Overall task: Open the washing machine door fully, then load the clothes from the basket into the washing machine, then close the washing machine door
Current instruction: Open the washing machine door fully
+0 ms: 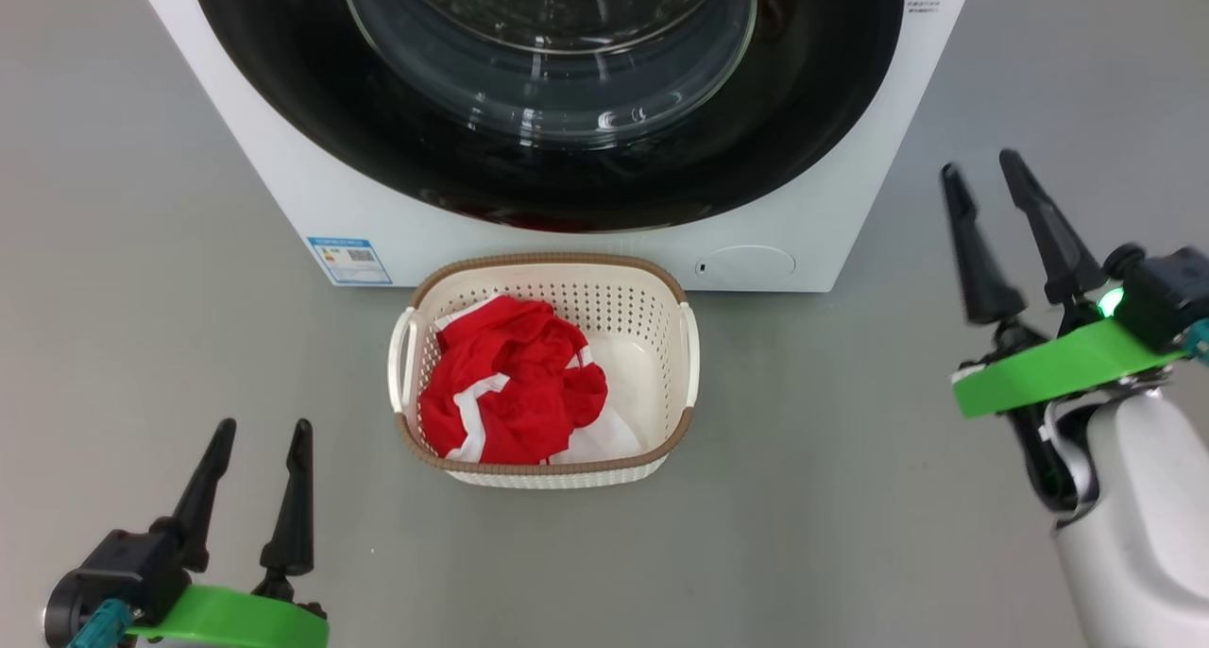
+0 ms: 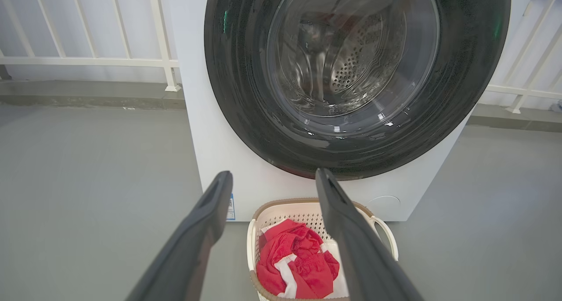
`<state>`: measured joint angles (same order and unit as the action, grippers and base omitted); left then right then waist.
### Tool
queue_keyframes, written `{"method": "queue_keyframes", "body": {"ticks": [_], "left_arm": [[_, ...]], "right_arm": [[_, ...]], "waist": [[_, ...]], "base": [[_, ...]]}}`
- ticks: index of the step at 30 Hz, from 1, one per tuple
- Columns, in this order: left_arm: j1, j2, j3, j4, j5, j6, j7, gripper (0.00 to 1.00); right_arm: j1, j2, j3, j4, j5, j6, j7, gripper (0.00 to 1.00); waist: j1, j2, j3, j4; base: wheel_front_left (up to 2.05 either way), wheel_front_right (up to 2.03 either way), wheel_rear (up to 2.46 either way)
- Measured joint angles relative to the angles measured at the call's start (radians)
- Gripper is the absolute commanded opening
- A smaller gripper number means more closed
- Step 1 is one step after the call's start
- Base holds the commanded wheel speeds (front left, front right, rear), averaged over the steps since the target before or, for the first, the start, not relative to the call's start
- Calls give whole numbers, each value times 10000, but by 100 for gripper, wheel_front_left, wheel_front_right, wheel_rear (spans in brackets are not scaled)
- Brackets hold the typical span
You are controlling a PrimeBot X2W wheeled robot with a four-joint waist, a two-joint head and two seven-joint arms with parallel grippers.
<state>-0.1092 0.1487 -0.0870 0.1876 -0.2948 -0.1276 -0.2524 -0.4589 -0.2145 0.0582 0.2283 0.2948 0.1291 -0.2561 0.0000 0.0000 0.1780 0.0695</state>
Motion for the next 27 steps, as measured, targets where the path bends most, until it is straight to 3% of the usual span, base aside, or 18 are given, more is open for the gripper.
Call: {"method": "queue_keyframes", "body": {"ticks": [2,4,11,16,21,23,27], "left_arm": [[-4,6,-8,-23,-38,0,0,100],[-39,10,-25,-36,-79,0,2,100],[-249,42,-61,-174,-100,0,0,100],[-546,48,-56,-368,-171,0,0,100],[-719,46,-4,-430,-190,0,0,100],[-848,31,61,-487,-199,0,0,100],[-918,-12,134,-548,-199,0,0,100]], "right_arm": [[-187,-113,-33,-10,194,0,-2,29],[-404,-209,-82,-13,464,0,-8,0],[-1162,-506,-288,169,2136,0,-10,0],[-1872,-997,-382,786,3948,0,121,0],[-2763,-1404,-391,1317,5515,0,750,0],[-3181,-1471,-627,1739,6669,0,1298,0],[-3701,-1779,-800,2428,7892,0,2286,0]], "waist": [[0,1,83,19],[0,0,169,35],[0,0,492,94],[0,0,872,187],[0,1,1267,303],[0,0,1448,389],[0,0,1638,499]], "base": [[0,0,0],[0,0,0],[0,0,0],[0,0,0],[0,0,0],[0,0,0],[0,0,0]]}}
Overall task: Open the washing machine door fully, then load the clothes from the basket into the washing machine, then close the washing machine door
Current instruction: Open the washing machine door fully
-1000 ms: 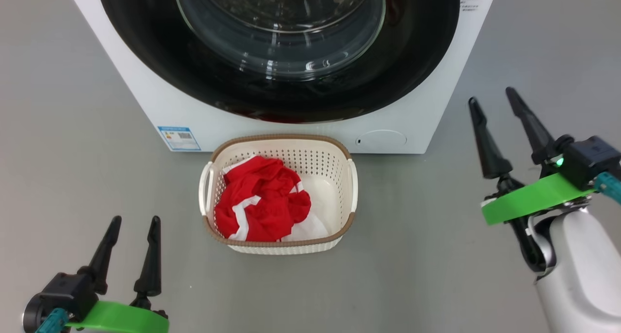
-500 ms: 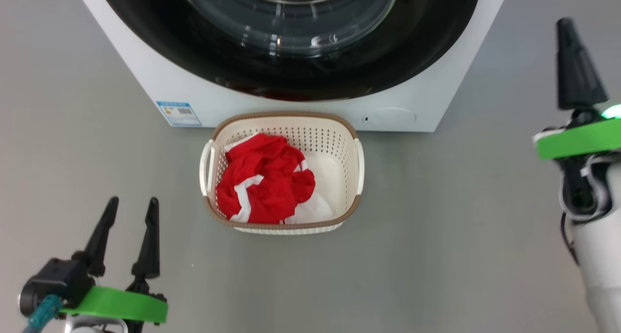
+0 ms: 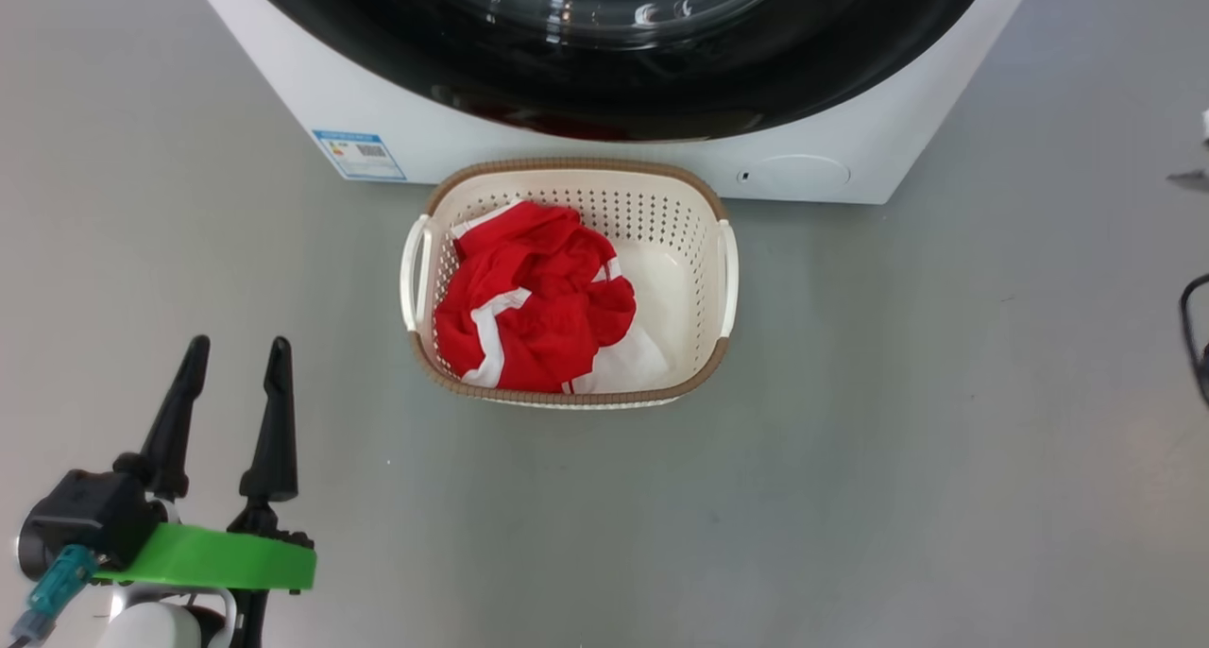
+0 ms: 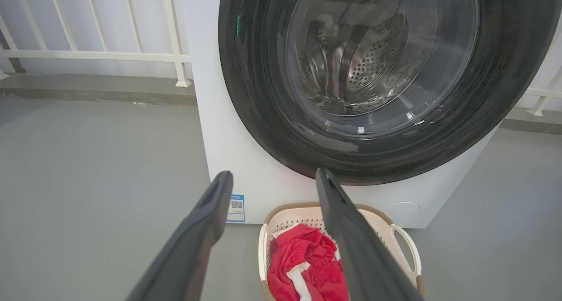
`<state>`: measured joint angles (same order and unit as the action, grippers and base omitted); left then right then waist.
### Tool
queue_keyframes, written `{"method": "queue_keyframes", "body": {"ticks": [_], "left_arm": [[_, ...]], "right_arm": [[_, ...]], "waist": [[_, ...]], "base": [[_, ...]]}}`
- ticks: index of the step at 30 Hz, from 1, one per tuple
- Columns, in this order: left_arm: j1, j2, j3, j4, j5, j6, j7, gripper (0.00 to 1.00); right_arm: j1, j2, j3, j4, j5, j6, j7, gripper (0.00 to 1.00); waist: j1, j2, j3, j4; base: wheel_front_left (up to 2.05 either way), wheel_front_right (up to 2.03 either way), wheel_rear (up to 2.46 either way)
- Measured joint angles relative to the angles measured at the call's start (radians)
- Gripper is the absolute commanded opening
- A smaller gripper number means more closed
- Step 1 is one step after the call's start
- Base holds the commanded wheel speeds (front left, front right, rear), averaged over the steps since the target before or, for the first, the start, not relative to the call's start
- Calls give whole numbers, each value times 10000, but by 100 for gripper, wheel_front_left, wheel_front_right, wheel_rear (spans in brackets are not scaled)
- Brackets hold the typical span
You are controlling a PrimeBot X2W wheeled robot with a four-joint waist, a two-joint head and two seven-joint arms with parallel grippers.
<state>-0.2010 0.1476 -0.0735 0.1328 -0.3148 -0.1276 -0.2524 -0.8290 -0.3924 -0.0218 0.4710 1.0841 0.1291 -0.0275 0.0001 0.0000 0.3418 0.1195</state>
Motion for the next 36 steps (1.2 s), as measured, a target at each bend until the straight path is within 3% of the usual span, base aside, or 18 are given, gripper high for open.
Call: {"method": "queue_keyframes", "body": {"ticks": [14,36], "left_arm": [[-391,-205,105,-362,-159,0,-2,100],[-772,-378,109,-261,-410,0,-4,100]], "right_arm": [[-2003,-251,-439,1802,2815,0,3041,0],[-4247,-431,146,2966,3143,0,5288,0]], "waist": [[0,0,788,175],[0,0,1680,535]], "base": [[0,0,0],[0,0,0]]}}
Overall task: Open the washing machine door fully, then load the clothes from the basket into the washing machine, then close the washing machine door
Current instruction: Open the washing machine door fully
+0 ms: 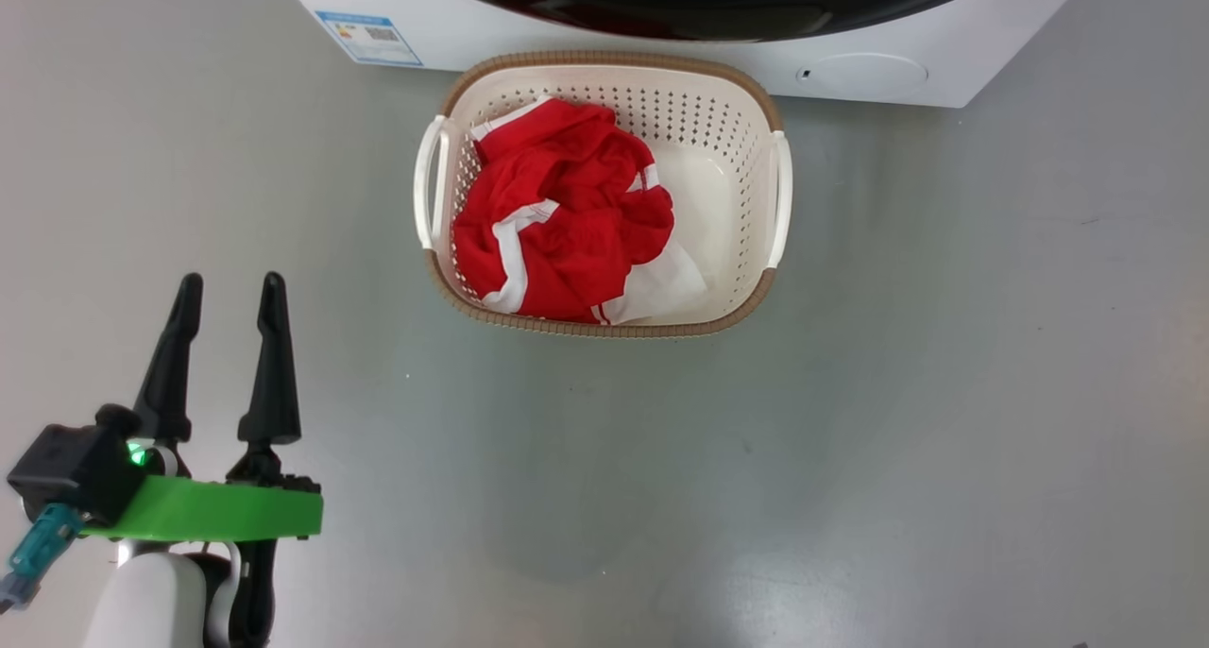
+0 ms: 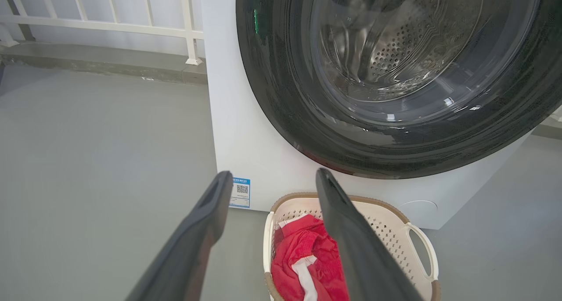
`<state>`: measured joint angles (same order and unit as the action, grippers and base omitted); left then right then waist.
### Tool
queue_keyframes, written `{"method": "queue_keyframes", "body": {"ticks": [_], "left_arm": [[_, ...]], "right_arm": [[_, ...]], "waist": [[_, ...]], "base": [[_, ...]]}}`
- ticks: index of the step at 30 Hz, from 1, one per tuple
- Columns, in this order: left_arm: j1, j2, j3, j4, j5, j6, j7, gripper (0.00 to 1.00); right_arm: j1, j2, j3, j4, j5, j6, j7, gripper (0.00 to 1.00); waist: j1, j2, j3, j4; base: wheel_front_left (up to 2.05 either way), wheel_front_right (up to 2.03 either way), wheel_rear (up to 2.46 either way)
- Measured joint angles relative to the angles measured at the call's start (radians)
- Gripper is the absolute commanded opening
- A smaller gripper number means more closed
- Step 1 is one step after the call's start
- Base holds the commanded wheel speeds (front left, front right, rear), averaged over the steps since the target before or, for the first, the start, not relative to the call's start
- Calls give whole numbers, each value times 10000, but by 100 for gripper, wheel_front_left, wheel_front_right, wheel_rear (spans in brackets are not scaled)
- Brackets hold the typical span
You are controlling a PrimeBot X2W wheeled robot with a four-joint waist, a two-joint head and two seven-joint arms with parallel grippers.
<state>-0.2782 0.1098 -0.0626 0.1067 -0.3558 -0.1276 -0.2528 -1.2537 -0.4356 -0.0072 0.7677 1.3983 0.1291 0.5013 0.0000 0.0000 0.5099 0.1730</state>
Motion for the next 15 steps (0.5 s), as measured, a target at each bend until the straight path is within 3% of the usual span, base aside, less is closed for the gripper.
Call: {"method": "queue_keyframes", "body": {"ticks": [15], "left_arm": [[-184,-159,-69,146,-71,0,0,100]], "right_arm": [[-803,-71,182,474,44,0,479,0]], "waist": [[0,0,214,236]], "base": [[0,0,0]]}}
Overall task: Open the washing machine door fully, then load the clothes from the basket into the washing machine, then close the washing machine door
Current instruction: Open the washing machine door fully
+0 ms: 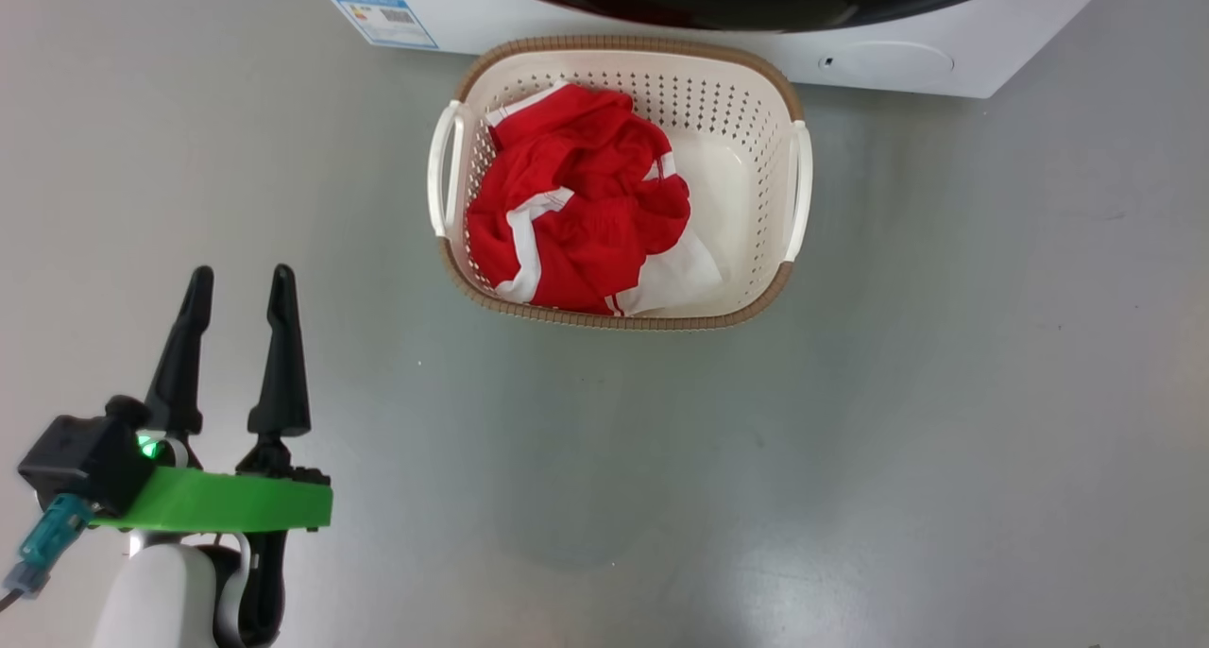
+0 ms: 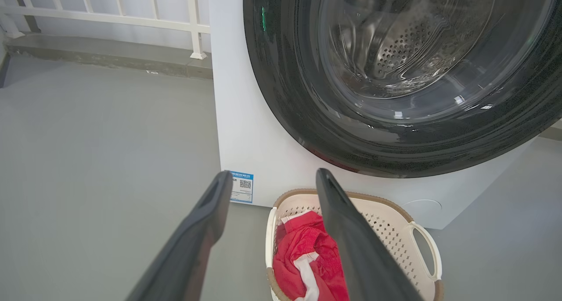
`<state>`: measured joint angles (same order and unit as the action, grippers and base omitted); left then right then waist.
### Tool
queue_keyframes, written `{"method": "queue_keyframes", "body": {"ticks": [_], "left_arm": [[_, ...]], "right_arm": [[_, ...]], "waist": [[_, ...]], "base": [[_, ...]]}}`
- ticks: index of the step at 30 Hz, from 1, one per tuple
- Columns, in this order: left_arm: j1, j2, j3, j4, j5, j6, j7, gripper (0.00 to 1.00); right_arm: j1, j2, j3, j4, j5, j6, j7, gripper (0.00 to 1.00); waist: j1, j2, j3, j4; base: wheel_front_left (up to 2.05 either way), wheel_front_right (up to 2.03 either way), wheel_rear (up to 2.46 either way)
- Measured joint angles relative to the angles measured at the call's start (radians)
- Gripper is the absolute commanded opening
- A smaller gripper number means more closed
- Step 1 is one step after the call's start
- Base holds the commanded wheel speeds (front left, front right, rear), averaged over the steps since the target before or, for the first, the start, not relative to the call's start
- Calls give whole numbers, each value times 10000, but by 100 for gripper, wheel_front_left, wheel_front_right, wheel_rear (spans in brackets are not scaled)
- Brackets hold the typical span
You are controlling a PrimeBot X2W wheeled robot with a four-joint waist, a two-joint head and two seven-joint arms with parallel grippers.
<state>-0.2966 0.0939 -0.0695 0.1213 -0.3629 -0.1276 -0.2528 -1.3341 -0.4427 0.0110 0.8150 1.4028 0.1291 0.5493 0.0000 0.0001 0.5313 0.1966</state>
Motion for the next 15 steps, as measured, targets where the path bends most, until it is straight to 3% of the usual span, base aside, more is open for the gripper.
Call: {"method": "queue_keyframes", "body": {"ticks": [15], "left_arm": [[295,54,25,280,48,0,0,100]], "right_arm": [[1320,178,56,-190,527,-2,1049,0]], "waist": [[0,0,-1001,-178]], "base": [[0,0,0]]}}
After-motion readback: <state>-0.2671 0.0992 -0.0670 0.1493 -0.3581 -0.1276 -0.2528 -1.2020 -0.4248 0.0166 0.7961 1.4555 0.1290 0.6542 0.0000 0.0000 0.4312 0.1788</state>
